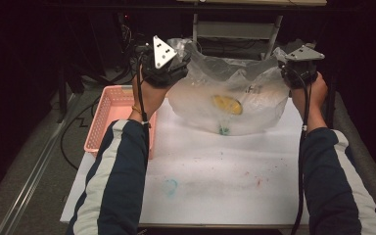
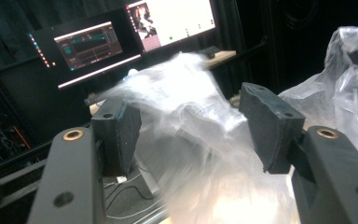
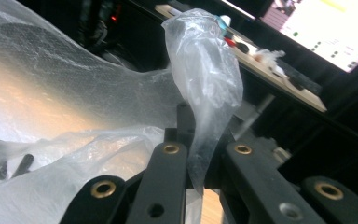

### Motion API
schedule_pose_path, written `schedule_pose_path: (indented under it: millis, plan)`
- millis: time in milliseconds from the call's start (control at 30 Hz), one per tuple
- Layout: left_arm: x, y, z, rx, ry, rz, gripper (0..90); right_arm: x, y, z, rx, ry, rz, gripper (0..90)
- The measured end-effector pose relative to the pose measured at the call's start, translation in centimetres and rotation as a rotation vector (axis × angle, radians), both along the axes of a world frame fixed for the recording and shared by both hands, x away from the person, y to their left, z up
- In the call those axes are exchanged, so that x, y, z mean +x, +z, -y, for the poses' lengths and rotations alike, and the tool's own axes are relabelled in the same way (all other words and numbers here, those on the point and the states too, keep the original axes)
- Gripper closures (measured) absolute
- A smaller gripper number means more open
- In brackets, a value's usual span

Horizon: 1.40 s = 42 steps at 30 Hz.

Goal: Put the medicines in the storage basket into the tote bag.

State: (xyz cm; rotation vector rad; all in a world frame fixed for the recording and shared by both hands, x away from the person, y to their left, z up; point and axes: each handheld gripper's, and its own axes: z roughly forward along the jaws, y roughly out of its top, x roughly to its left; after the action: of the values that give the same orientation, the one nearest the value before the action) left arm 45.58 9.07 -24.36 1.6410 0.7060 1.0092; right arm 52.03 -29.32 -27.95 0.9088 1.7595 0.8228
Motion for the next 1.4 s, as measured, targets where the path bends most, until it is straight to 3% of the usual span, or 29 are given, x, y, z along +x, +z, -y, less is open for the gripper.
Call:
schedule_pose_path:
  millis: [200,267,333,400,533,567,733,833,967,1067,1167,1267,1400]
  plan:
    - [-0.3,0.5,-1.0,0.011,0.004,-0.003,38.4,0.9,-0.5,1.2,-0.057,-0.059,-0.029,90.0]
    - [-0.4,0.1,-1.0,0.032,-0.005,-0.015,38.4,1.1,-0.5,1.5,-0.057,-0.073,-0.036,90.0]
    - [-0.5,-0.9,-1.0,0.027,-0.039,-0.036,38.3,1.3,-0.6,1.9,-0.045,-0.087,-0.045,90.0]
    - [0.0,-2.4,-0.5,0.040,-0.071,-0.080,34.7,1.5,-0.8,2.1,-0.052,-0.096,-0.052,90.0]
    - [1.7,-5.7,1.2,0.098,-0.137,-0.249,24.0,1.6,-1.0,2.4,-0.043,-0.103,-0.064,89.9]
    - [1.9,-6.5,1.7,0.104,-0.153,-0.269,23.9,1.6,-0.9,2.4,-0.037,-0.104,-0.065,89.8]
    - [3.2,-9.0,3.6,0.162,-0.115,-0.378,24.0,1.3,-0.7,2.6,-0.025,-0.102,-0.055,84.2]
    - [3.8,-10.0,4.1,0.178,-0.084,-0.395,26.9,1.0,-0.5,2.5,-0.004,-0.079,-0.050,80.8]
    - [4.4,-10.9,4.4,0.196,-0.067,-0.410,36.0,0.2,0.3,2.3,0.032,-0.068,0.002,64.8]
    - [4.5,-11.1,4.4,0.190,-0.055,-0.406,35.8,-0.4,1.2,2.2,0.048,-0.052,0.031,53.3]
    - [4.5,-11.3,4.3,0.175,-0.055,-0.401,35.3,-1.2,2.1,2.3,0.083,-0.009,0.054,47.5]
    - [4.2,-11.5,4.3,0.189,-0.065,-0.388,34.4,-1.9,2.7,2.2,0.097,0.021,0.051,44.7]
    - [3.3,-11.4,3.9,0.177,-0.073,-0.359,30.9,-2.8,2.7,1.9,0.116,0.065,0.063,43.9]
